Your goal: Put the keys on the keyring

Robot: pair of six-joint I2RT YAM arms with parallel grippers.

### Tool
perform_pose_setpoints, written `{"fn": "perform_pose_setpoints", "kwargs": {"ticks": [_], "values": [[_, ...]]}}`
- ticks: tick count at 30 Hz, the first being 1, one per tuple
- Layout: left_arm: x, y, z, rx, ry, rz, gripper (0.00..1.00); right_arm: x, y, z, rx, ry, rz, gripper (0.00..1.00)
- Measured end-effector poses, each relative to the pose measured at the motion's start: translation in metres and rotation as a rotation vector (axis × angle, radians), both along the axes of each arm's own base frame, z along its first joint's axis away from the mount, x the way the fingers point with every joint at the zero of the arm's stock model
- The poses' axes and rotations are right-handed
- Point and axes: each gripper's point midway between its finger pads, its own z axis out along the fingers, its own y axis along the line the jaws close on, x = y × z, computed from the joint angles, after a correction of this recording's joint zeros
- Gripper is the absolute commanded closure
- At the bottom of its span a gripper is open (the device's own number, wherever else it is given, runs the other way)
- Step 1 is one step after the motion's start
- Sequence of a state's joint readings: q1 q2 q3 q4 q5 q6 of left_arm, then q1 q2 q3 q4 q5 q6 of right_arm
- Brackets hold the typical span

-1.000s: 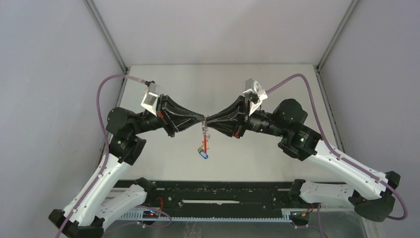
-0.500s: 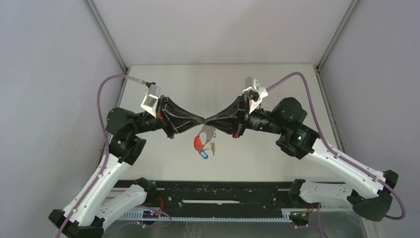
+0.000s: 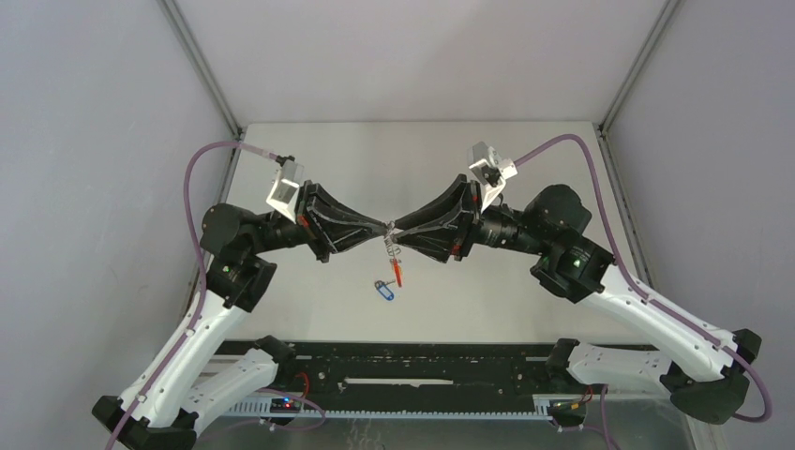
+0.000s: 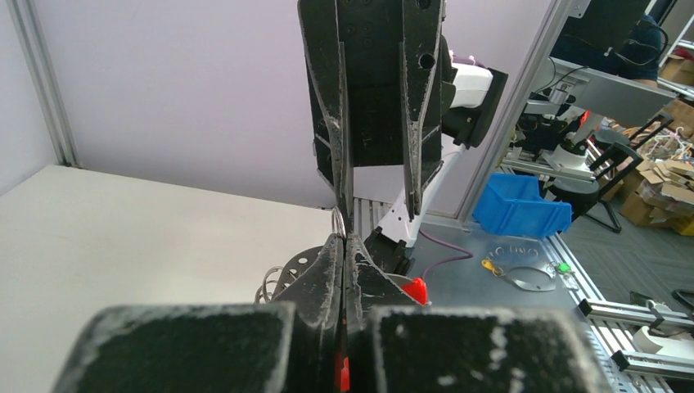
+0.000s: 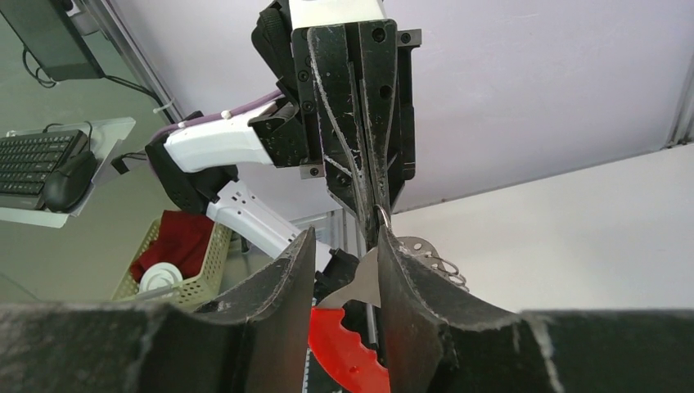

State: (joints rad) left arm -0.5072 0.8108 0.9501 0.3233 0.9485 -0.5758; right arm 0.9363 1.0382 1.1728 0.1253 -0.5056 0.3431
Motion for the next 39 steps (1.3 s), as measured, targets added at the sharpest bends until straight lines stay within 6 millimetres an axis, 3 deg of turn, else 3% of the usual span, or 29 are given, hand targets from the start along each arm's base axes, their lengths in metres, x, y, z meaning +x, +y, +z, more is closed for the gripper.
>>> {"fn": "perform_pose_setpoints", "kwargs": {"ticks": [14,21,24,29,30,32,34,36,39], "values": [[-0.001,0.0,0.001,-0.001,-0.004,-0.003,1.0,0.013,-0.005,-0.005,-0.016,0.029,-0.038,0.62],[-0.001,0.0,0.001,-0.001,-0.004,-0.003,1.0,0.013,0.003,-0.009,-0.018,0.038,-0.004,0.83],[-0.001,0.0,0.0,-0.001,-0.004,-0.002,1.0,0.013,0.007,-0.009,-0.016,0.043,0.015,0.98],[0.0,0.0,0.0,-0.001,-0.009,-0.001,0.99,0.011,0.008,-0.009,-0.014,0.044,0.029,1.0],[0.0,0.0,0.0,0.0,-0.012,0.0,0.96,0.011,0.008,-0.009,-0.015,0.043,0.029,1.0],[0.001,0.0,-0.001,0.006,-0.022,0.004,0.76,0.011,0.007,-0.011,-0.021,0.043,0.026,1.0],[0.002,-0.001,-0.007,0.025,-0.031,0.007,0.62,0.012,0.006,-0.016,-0.042,0.044,0.019,1.0],[0.004,-0.002,-0.016,0.059,-0.042,0.005,0.56,0.012,0.004,-0.027,-0.087,0.051,0.011,1.0],[0.006,-0.004,-0.037,0.137,-0.047,-0.013,0.55,0.012,-0.001,-0.05,-0.199,0.072,0.001,1.0]]}}
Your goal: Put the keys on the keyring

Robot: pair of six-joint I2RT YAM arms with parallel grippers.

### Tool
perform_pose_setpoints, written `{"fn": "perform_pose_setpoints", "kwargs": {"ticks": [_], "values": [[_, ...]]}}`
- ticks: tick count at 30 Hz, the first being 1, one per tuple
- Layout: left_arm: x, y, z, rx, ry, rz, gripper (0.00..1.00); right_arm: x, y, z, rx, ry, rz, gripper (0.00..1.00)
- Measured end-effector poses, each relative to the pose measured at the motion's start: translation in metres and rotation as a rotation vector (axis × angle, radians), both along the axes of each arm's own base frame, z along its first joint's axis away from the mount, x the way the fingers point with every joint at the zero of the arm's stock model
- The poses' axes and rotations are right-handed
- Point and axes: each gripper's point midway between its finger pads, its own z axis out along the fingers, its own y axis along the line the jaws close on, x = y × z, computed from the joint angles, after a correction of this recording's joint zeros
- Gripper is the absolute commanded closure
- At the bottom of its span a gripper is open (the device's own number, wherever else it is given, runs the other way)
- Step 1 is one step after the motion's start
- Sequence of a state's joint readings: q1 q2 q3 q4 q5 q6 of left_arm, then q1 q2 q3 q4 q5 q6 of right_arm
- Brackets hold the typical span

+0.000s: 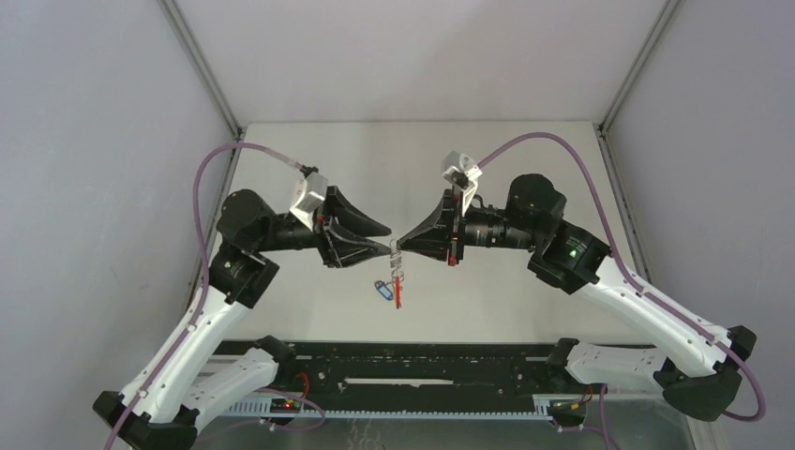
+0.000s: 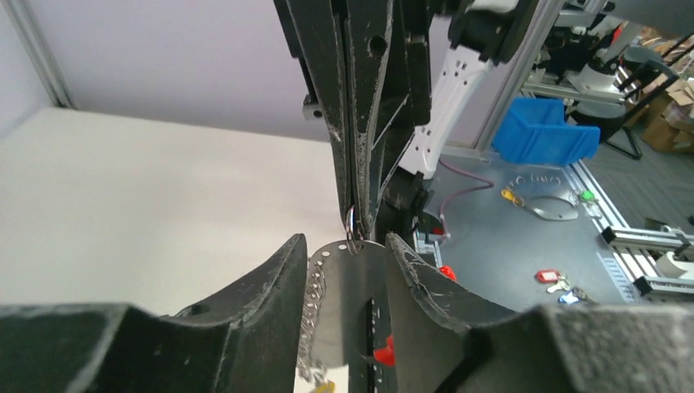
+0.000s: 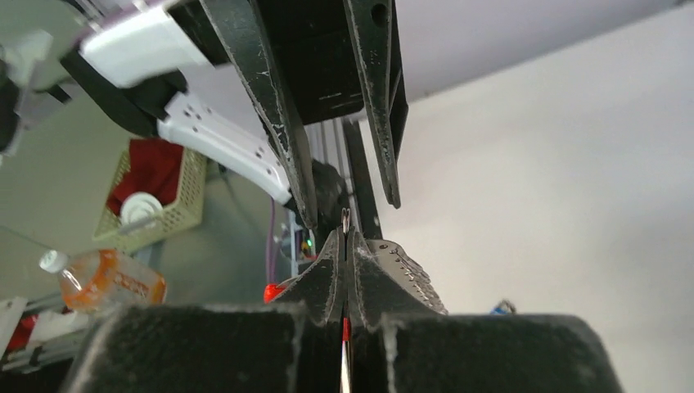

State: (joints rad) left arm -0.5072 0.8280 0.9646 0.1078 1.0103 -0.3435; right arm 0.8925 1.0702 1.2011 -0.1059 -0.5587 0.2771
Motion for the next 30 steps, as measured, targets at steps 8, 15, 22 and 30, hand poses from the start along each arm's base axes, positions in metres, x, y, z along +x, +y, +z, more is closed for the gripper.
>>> {"fn": "perform_pose_setpoints", "kwargs": {"ticks": [8,15,22,30], "values": [[0.0,0.002,-0.05,0.165,-0.014,-0.045,0.57,-0.003,-0.002,-0.033,-0.279,0.008,0.017,1.0],[0.003,0.003,-0.072,0.234,-0.021,-0.052,0.64,-0.007,0.012,-0.043,-0.459,-0.035,0.049,1.0],[-0.006,0.006,-0.081,0.255,-0.012,-0.089,0.72,-0.008,0.016,-0.057,-0.577,-0.06,0.057,1.0],[-0.021,0.01,-0.08,0.258,-0.053,-0.153,0.62,-0.011,0.015,-0.069,-0.68,-0.077,0.054,1.0]]}}
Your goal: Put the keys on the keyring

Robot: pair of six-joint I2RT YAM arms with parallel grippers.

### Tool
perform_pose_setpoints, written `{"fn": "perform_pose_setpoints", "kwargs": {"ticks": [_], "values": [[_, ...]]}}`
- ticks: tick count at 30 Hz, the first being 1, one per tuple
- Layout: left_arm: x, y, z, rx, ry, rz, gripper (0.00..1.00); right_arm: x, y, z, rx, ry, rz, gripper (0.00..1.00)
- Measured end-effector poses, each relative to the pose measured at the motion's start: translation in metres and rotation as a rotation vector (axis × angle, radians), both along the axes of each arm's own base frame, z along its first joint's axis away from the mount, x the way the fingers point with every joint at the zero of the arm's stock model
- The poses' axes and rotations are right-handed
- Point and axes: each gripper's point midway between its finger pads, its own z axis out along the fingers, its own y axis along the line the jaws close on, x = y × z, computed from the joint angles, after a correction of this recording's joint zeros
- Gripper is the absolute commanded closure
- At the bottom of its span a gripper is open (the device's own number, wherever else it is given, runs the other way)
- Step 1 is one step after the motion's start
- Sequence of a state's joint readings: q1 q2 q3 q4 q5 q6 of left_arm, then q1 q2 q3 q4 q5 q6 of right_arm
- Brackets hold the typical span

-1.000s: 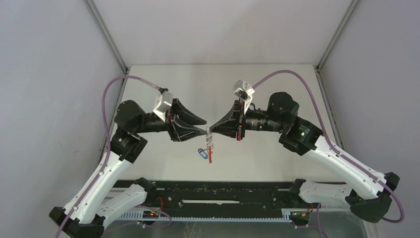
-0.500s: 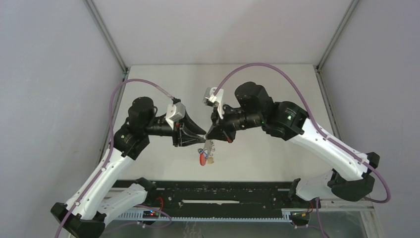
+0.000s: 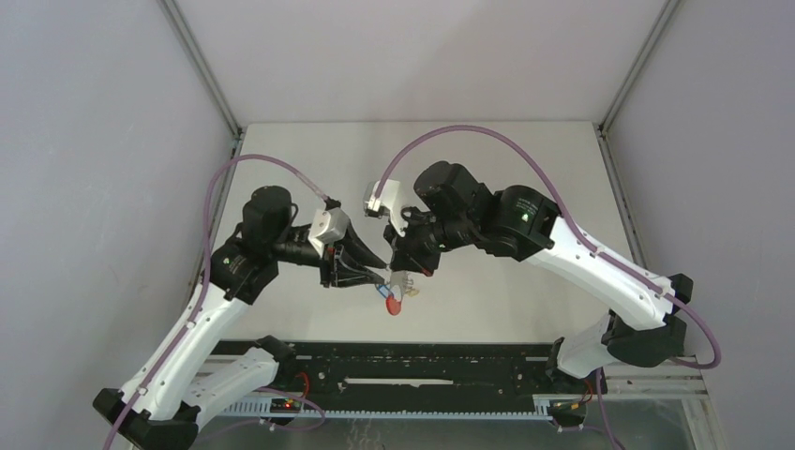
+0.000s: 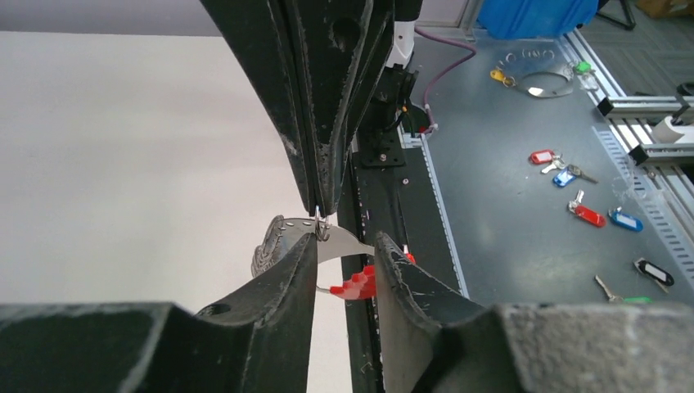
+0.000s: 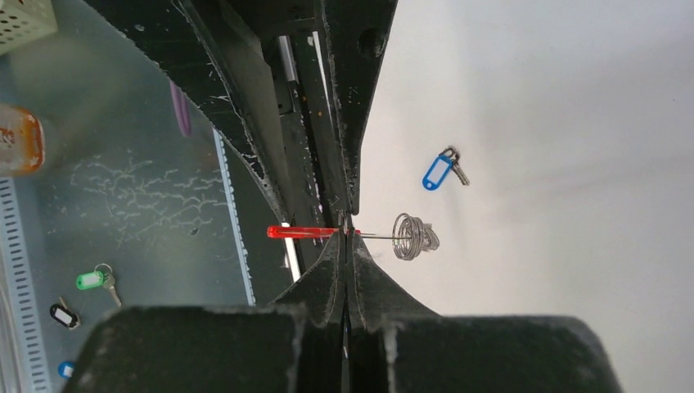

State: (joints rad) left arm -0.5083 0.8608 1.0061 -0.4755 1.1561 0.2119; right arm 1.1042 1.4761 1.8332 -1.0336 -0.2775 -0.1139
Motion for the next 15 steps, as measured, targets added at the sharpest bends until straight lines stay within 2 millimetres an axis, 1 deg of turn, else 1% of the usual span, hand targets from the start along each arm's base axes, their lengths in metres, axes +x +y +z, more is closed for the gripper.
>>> {"fn": "perform_pose_setpoints", "kwargs": {"ticks": [5,11,15], "values": [[-0.0032,0.0014,-0.002,0.011,-0.017,-0.012,0.64,-0.0019,-0.0016,-0.0046,-0.041,-0.012,0.003,1.0],[-0.0043,0.0009,-0.0039,0.017,-0.036,-0.019,0.66,-0.0036,0.0002,0.0002,-0.043,-0.025,0.012,1.0],[-0.0023,0.0006,-0.0052,0.024,-0.04,-0.007,0.68,-0.0038,0.0012,-0.0006,-0.059,-0.025,0.019,1.0]]}}
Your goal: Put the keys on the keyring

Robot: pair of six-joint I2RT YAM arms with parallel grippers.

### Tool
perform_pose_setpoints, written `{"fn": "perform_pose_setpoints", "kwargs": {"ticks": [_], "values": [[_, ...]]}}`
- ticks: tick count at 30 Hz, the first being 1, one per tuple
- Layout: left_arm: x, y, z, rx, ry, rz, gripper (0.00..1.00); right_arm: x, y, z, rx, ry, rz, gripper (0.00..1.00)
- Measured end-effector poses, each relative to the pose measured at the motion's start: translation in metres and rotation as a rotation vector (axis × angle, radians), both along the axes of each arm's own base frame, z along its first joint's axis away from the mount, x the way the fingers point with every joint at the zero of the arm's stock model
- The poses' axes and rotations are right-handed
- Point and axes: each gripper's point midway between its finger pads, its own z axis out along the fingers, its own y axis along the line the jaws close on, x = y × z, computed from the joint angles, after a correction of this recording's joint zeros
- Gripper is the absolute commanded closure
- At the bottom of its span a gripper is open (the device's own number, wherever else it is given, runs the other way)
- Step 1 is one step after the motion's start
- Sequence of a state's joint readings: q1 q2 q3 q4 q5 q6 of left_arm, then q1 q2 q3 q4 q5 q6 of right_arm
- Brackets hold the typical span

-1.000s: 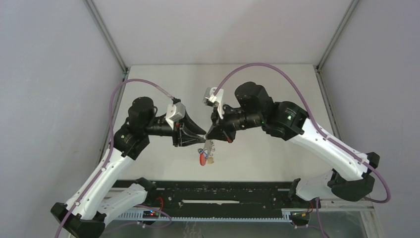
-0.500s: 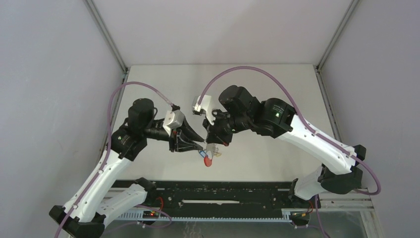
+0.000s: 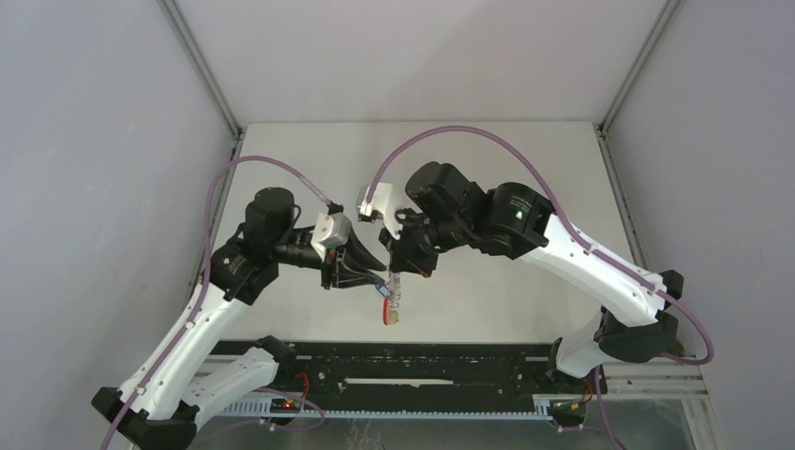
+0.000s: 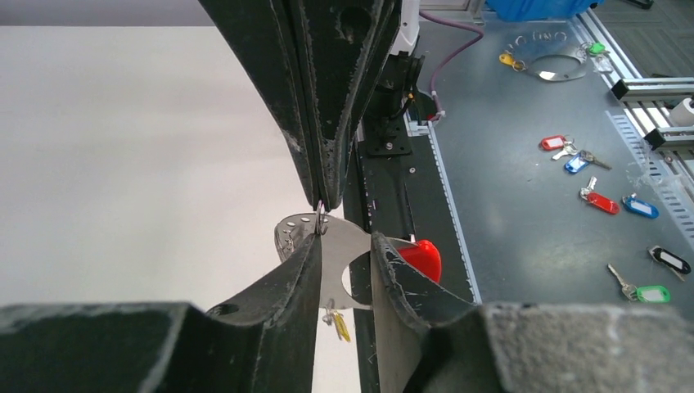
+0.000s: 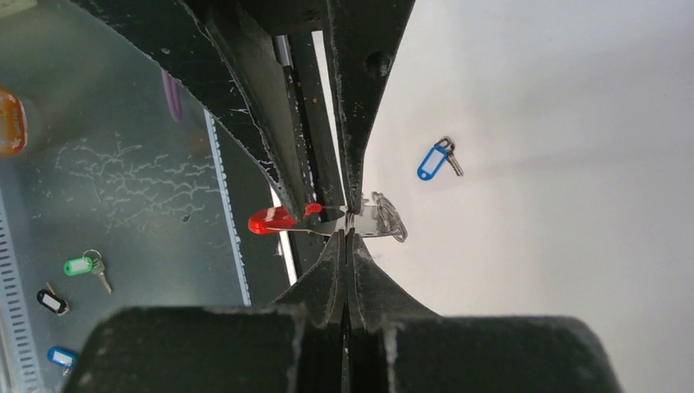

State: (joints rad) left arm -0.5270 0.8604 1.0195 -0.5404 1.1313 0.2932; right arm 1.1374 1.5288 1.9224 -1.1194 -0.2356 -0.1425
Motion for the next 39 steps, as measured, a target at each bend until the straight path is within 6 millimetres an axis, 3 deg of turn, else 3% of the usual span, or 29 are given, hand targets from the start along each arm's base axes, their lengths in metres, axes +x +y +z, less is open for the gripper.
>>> {"fn": "perform_pose_setpoints", "kwargs": {"ticks": [6,11,16,28,34,39], "values": [[0.002,0.001,-0.003,0.012,0.003,0.018,0.68,0.0,0.001,-0.004,-0.018,-0.003,0.009,1.0],[0.006,0.001,-0.004,0.018,-0.002,0.036,0.56,0.0,0.002,-0.004,-0.024,-0.001,0.012,1.0],[0.011,0.001,-0.005,0.027,-0.011,0.066,0.55,-0.004,0.003,-0.006,-0.027,0.003,0.024,1.0],[0.007,0.001,-0.003,0.018,-0.007,0.043,0.72,-0.004,0.008,-0.004,-0.021,0.006,0.031,1.0],[0.002,0.0,-0.002,0.01,0.001,0.02,0.98,-0.003,0.011,-0.004,-0.019,0.009,0.035,1.0],[0.002,0.001,-0.004,0.013,-0.023,0.014,1.0,-0.006,0.012,-0.004,-0.018,0.015,0.045,1.0]]}}
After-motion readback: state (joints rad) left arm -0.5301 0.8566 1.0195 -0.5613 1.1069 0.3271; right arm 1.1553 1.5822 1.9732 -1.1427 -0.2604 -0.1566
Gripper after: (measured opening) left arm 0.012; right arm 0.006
